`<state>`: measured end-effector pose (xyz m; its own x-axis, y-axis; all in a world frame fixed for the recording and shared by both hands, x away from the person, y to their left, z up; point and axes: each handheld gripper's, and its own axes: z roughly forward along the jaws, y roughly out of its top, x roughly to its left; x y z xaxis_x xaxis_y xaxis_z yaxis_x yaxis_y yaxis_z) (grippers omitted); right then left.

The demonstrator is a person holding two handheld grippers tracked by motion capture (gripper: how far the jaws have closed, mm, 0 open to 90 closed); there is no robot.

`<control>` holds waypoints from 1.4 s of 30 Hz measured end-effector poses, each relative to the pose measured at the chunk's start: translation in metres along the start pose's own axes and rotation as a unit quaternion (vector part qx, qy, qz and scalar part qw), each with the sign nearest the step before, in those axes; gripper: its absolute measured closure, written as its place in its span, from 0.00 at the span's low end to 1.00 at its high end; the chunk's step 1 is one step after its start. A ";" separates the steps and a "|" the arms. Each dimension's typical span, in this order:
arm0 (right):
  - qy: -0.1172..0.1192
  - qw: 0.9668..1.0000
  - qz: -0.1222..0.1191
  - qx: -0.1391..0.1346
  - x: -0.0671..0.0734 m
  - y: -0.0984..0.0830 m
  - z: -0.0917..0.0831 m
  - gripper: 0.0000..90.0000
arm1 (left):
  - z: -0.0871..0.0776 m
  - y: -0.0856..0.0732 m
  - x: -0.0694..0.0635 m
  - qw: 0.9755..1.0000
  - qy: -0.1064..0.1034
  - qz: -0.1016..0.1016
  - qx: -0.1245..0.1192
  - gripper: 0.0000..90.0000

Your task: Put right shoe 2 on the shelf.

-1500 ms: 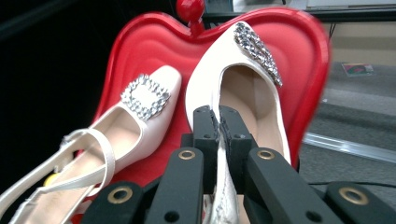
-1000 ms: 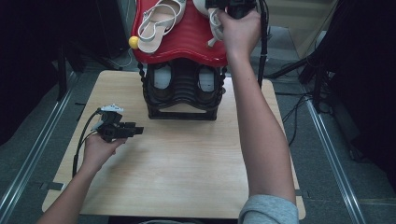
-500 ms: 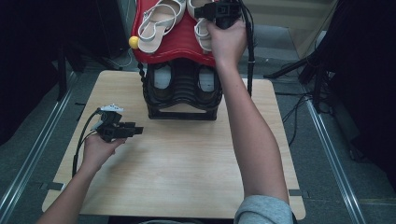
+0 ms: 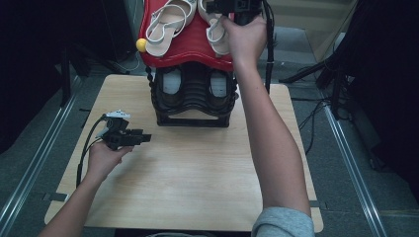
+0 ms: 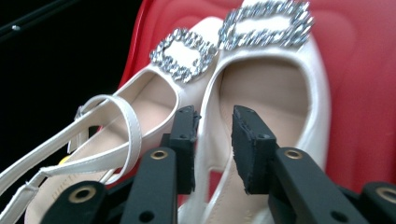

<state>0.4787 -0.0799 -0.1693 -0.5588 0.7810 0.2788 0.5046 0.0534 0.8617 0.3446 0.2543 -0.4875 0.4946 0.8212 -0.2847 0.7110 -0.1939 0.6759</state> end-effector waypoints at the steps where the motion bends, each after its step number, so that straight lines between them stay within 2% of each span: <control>1: -0.001 1.000 -0.002 -0.003 0.000 0.001 -0.003 0.77 | 0.000 0.000 0.000 1.000 0.001 -0.001 -0.001 0.55; 5: -0.007 1.000 -0.007 -0.017 -0.005 0.004 -0.014 0.75 | 0.000 0.000 0.000 1.000 0.001 -0.003 -0.001 0.55; 7: -0.011 1.000 -0.012 -0.016 -0.010 0.002 -0.017 0.74 | 0.000 0.000 0.000 1.000 0.002 -0.001 0.000 0.55; 16: -0.022 1.000 0.003 -0.022 -0.037 -0.008 -0.029 0.72 | 0.001 0.000 0.000 1.000 0.001 -0.001 0.002 0.55; 27: -0.038 0.999 0.006 -0.021 -0.063 -0.022 -0.045 0.66 | 0.000 0.000 -0.001 1.000 0.002 0.000 0.002 0.55; 36: -0.055 0.998 0.003 -0.012 -0.081 -0.034 -0.050 0.64 | 0.000 0.000 -0.001 1.000 0.001 -0.002 0.002 0.55; 42: -0.056 0.998 0.015 -0.014 -0.094 -0.044 -0.052 0.64 | 0.000 0.000 -0.001 1.000 -0.001 -0.011 -0.003 0.55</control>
<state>0.4744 -0.1878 -0.2113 -0.4667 0.8463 0.2570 0.5003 0.0130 0.8658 0.3443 0.2539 -0.4872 0.4797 0.8241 -0.3013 0.7191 -0.1725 0.6731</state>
